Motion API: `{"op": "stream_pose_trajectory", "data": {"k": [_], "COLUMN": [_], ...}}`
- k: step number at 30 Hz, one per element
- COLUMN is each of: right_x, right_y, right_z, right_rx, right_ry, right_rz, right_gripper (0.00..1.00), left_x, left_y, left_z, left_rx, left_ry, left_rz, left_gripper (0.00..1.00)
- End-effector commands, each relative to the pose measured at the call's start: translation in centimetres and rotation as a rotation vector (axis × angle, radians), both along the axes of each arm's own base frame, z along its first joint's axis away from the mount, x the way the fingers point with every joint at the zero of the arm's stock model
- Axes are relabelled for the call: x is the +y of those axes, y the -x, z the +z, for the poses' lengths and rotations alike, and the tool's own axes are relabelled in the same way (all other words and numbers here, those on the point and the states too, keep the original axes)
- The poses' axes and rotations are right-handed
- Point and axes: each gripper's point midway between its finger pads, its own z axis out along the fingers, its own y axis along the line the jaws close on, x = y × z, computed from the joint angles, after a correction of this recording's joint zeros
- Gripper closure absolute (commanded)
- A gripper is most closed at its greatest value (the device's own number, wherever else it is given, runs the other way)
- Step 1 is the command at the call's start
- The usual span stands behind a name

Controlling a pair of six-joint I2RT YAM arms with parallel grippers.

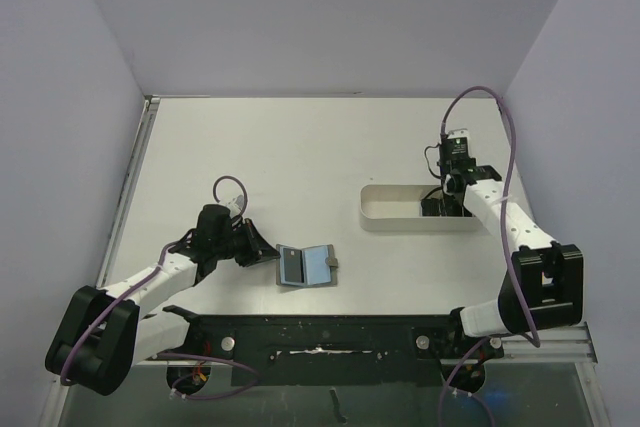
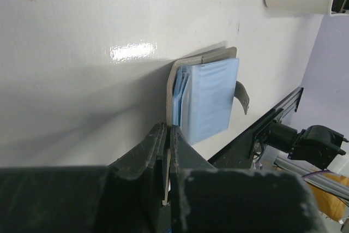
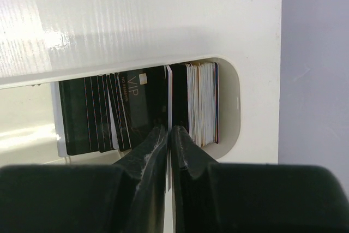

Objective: Put the credit cards into the card holder
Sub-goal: Pick up the credit card from the storage box.

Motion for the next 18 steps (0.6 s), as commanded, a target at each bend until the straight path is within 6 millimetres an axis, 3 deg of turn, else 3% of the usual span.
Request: {"op": "stream_pose_trajectory", "data": {"k": [1,8,14,18], "right_x": [0.4,1.0,-1.2,-1.5], "right_y": [-0.7,-0.7,-0.8,-1.3], "right_z": [1.5,1.8,-0.7,-1.5], "right_rx": [-0.06,-0.077,-0.056,-0.05], "right_ry": [-0.026,-0.062,-0.053,-0.092], "right_rz": [0.0,0.021,-0.051,-0.067], "right_gripper": [1.0,1.0,1.0,0.98], "left_x": [-0.7,-0.4,-0.3,-0.1], "left_y": [-1.9,-2.4,-2.2,-2.0], "left_z": [2.6,1.2,0.5,0.3], "left_rx": [-0.078,-0.054,-0.034,-0.03], "left_ry": [0.04,0.021,0.03,0.032], "left_rz": [0.005,0.05,0.08,0.092], "left_gripper": [1.0,1.0,1.0,1.0]}}
